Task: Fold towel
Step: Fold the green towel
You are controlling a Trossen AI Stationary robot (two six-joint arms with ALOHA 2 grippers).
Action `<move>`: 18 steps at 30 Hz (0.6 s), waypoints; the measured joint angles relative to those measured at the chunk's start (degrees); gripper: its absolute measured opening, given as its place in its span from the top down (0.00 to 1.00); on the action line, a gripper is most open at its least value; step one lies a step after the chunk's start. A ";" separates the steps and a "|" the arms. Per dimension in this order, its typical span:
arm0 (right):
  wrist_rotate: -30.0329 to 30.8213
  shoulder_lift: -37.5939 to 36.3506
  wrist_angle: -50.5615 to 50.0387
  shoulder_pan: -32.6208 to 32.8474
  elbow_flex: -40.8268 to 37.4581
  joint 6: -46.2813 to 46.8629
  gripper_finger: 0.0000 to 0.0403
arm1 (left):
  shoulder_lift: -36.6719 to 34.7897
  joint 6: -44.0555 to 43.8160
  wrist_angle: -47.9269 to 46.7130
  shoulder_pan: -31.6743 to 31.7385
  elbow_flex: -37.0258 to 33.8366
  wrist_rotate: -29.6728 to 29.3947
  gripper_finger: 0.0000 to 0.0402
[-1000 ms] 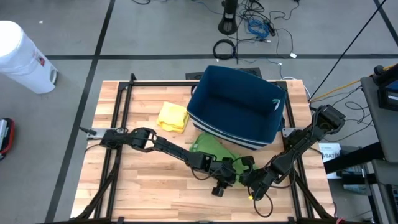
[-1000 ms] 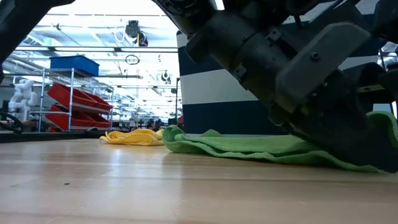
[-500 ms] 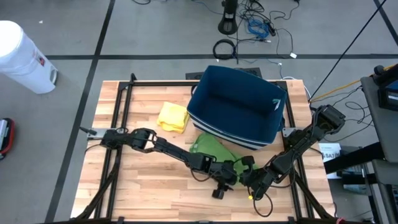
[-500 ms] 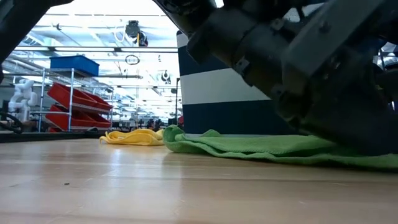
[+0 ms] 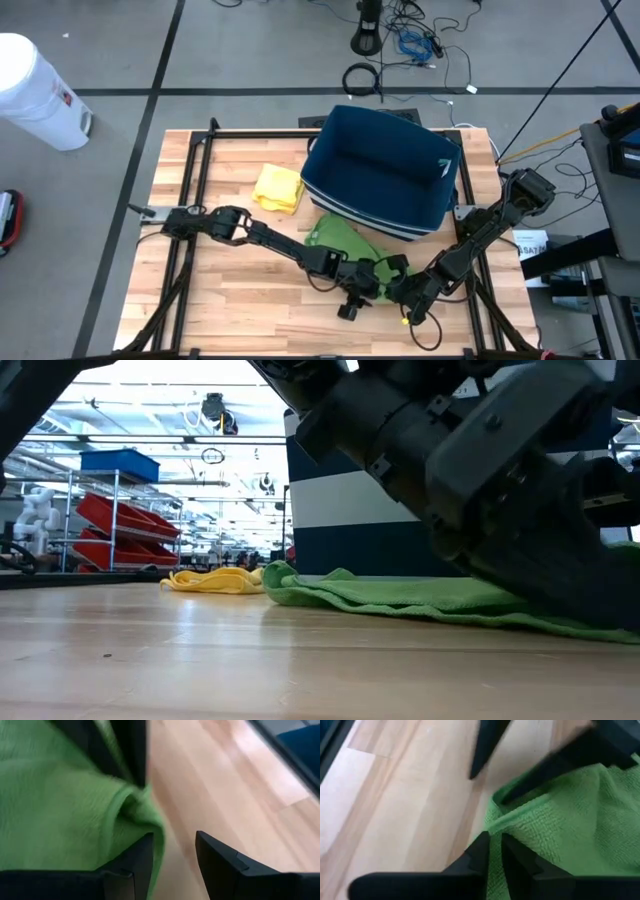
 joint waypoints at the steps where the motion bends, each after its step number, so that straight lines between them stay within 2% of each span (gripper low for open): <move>1: -0.01 0.00 -0.17 0.03 0.23 -0.08 0.87 | 0.00 0.09 -0.44 0.03 0.00 0.01 0.62; 10: -0.04 0.00 1.61 1.41 4.64 -4.95 0.66 | -0.07 1.17 -0.78 0.01 0.00 0.00 0.62; 18: -2.56 -0.07 6.70 1.15 4.90 -9.74 0.65 | -0.09 1.32 -1.17 0.27 0.00 -0.45 0.62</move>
